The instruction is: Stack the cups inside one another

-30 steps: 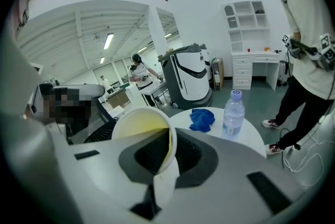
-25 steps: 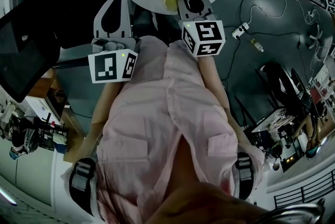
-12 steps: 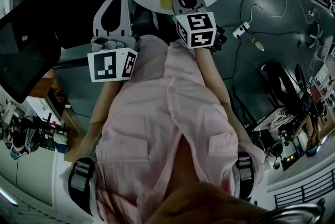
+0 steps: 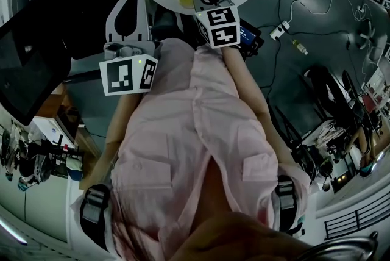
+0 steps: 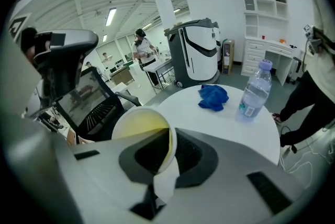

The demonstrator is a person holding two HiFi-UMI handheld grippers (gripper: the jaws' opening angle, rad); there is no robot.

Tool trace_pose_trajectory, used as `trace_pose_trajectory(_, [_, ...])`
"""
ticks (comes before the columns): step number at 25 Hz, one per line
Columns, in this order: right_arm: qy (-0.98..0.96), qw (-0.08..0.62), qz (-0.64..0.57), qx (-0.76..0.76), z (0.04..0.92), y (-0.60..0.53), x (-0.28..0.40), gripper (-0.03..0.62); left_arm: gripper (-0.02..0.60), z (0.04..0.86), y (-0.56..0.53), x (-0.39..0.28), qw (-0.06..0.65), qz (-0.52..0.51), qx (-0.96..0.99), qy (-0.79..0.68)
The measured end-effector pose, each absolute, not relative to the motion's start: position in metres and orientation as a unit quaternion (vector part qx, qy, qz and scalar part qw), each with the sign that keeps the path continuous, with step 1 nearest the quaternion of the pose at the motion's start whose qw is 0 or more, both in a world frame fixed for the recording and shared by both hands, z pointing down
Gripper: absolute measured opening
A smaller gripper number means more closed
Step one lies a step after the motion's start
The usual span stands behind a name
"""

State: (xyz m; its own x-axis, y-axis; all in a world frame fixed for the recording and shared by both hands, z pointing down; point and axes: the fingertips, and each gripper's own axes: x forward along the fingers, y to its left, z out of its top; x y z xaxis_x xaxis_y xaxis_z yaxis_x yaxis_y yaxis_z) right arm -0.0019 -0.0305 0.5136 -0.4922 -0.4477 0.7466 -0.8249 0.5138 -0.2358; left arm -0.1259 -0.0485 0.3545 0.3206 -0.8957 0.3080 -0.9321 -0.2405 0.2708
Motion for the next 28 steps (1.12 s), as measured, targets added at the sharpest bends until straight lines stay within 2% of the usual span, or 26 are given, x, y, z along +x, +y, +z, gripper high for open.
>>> trace_pose_trajectory(28, [-0.806, 0.369, 0.296, 0.355, 0.549, -0.020, -0.011, 0.038, 0.015, 0.355, -0.052, -0.133, 0.209, 0.043, 0.784, -0.583])
